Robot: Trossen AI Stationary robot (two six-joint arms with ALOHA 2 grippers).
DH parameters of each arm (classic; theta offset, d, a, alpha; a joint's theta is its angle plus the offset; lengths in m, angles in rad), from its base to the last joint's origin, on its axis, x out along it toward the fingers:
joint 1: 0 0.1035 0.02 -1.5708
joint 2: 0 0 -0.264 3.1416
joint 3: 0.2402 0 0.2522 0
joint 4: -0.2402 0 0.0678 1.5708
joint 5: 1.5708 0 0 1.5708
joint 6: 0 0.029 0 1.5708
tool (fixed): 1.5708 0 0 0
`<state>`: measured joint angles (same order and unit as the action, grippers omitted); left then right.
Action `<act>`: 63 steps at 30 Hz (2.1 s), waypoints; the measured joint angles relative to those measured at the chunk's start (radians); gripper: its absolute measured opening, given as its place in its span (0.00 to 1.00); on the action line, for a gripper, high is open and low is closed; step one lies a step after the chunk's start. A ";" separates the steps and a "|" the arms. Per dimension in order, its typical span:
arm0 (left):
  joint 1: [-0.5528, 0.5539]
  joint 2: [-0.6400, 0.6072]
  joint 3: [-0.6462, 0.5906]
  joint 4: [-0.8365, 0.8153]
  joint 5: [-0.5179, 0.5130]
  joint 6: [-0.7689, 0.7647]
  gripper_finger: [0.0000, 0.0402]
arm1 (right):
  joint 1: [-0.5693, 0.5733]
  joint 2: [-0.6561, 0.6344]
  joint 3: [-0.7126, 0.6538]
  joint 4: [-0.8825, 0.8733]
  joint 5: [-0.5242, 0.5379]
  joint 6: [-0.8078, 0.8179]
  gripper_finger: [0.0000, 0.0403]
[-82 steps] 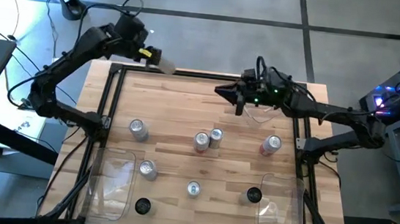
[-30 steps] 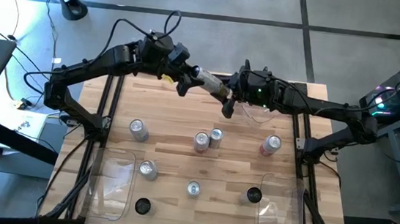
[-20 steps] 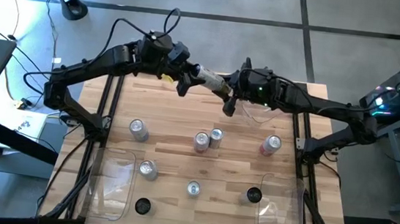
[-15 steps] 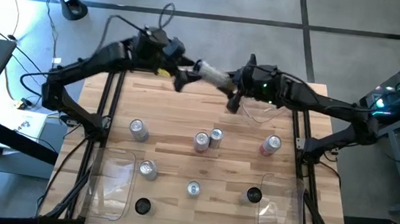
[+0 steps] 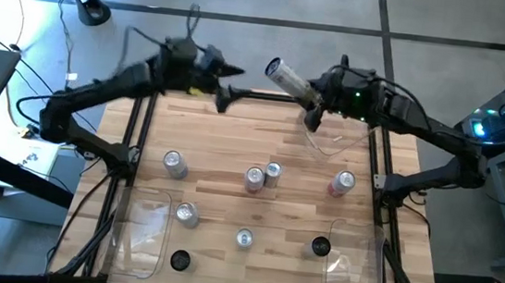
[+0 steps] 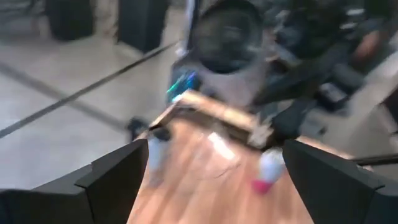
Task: Sort soda cans
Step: Put the top left white-yellow soda can into the top transparent bin
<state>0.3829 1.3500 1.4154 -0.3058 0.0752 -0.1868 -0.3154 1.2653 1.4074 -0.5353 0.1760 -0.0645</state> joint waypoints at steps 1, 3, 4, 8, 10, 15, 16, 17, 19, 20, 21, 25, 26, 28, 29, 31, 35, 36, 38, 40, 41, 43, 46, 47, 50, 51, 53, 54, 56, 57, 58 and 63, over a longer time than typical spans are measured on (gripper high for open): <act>-0.013 0.001 -0.050 0.076 0.006 -0.021 0.91 | -0.006 -0.006 -0.027 0.029 -0.015 0.014 0.59; -0.032 0.005 -0.134 0.214 0.017 -0.065 0.91 | -0.014 -0.022 -0.086 0.118 -0.060 0.043 0.59; -0.038 0.006 -0.163 0.269 0.019 -0.085 0.91 | -0.016 -0.033 -0.117 0.167 -0.079 0.064 0.59; -0.048 0.006 -0.224 0.457 0.019 -0.144 0.91 | -0.017 -0.055 -0.252 0.415 -0.135 0.163 0.59; -0.050 0.006 -0.225 0.509 0.020 -0.142 0.91 | -0.008 -0.054 -0.312 0.555 -0.150 0.210 0.59; -0.050 0.005 -0.225 0.586 0.021 -0.120 0.91 | 0.024 -0.039 -0.383 0.832 -0.165 0.310 0.59; -0.050 0.005 -0.225 0.589 0.018 -0.107 0.91 | 0.037 -0.033 -0.386 0.858 -0.164 0.318 0.59; -0.051 0.006 -0.225 0.589 0.010 -0.096 0.91 | 0.052 -0.021 -0.389 0.870 -0.157 0.319 0.59; -0.050 0.013 -0.225 0.605 0.004 -0.094 0.91 | 0.078 0.000 -0.382 0.871 -0.153 0.319 0.59; -0.051 0.014 -0.226 0.610 0.015 -0.100 0.91 | 0.091 0.011 -0.378 0.873 -0.141 0.324 0.59; -0.054 0.014 -0.227 0.620 0.015 -0.098 0.91 | 0.101 0.021 -0.376 0.885 -0.139 0.325 0.59; -0.077 0.021 -0.226 0.652 0.035 -0.082 0.91 | 0.122 0.065 -0.373 0.907 -0.122 0.327 0.59; -0.084 0.022 -0.225 0.654 0.036 -0.070 0.91 | 0.124 0.075 -0.374 0.913 -0.124 0.331 0.59; -0.093 0.022 -0.225 0.666 0.028 -0.069 0.91 | 0.131 0.082 -0.375 0.917 -0.125 0.344 0.59; -0.096 0.022 -0.225 0.676 0.026 -0.071 0.91 | 0.133 0.082 -0.375 0.927 -0.124 0.346 0.59; -0.098 0.022 -0.225 0.689 0.023 -0.072 0.91 | 0.141 0.082 -0.374 0.944 -0.123 0.348 0.59; -0.096 0.022 -0.225 0.672 0.012 -0.103 0.77 | 0.155 0.085 -0.374 0.958 -0.097 0.356 0.59; -0.095 0.022 -0.224 0.668 0.008 -0.111 0.70 | 0.157 0.085 -0.374 0.959 -0.097 0.366 0.59; -0.090 0.021 -0.224 0.666 0.011 -0.124 0.55 | 0.160 0.085 -0.374 0.959 -0.089 0.383 0.60; -0.082 0.021 -0.224 0.665 0.020 -0.130 0.54 | 0.162 0.085 -0.374 0.948 -0.085 0.396 0.70; -0.077 0.021 -0.224 0.660 0.020 -0.124 0.54 | 0.164 0.084 -0.374 0.938 -0.069 0.406 0.76; -0.063 0.018 -0.226 0.636 0.022 -0.120 0.54 | 0.164 0.071 -0.374 0.906 -0.064 0.405 0.87; -0.038 0.003 -0.226 0.581 0.017 -0.100 0.54 | 0.157 0.034 -0.374 0.852 -0.066 0.404 0.96; -0.030 -0.003 -0.226 0.563 0.017 -0.096 0.54 | 0.152 0.017 -0.373 0.833 -0.069 0.401 0.97; -0.011 -0.012 -0.226 0.526 0.016 -0.087 0.54 | 0.134 -0.039 -0.372 0.750 -0.072 0.399 0.98; -0.007 -0.013 -0.226 0.523 0.021 -0.073 0.54 | 0.126 -0.055 -0.372 0.715 -0.072 0.398 0.98; -0.004 -0.013 -0.225 0.494 0.043 -0.022 0.54 | 0.116 -0.091 -0.372 0.667 -0.076 0.393 0.98; -0.006 -0.013 -0.221 0.462 0.050 0.007 0.54 | 0.111 -0.108 -0.372 0.643 -0.081 0.380 0.98; -0.018 0.002 -0.204 0.399 0.048 0.066 0.54 | 0.107 -0.134 -0.372 0.609 -0.087 0.357 0.98; -0.024 0.011 -0.193 0.366 0.047 0.092 0.54 | 0.107 -0.144 -0.372 0.584 -0.089 0.353 0.98; -0.029 0.022 -0.183 0.333 0.045 0.114 0.54 | 0.107 -0.149 -0.372 0.562 -0.089 0.350 0.98; -0.051 0.098 -0.105 0.310 0.022 0.201 0.54 | 0.106 -0.162 -0.373 0.509 -0.041 0.296 0.98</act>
<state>0.3317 1.4476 1.3103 0.0039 0.0977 0.0142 -0.2096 1.1035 1.0348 -0.0262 0.1349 0.2313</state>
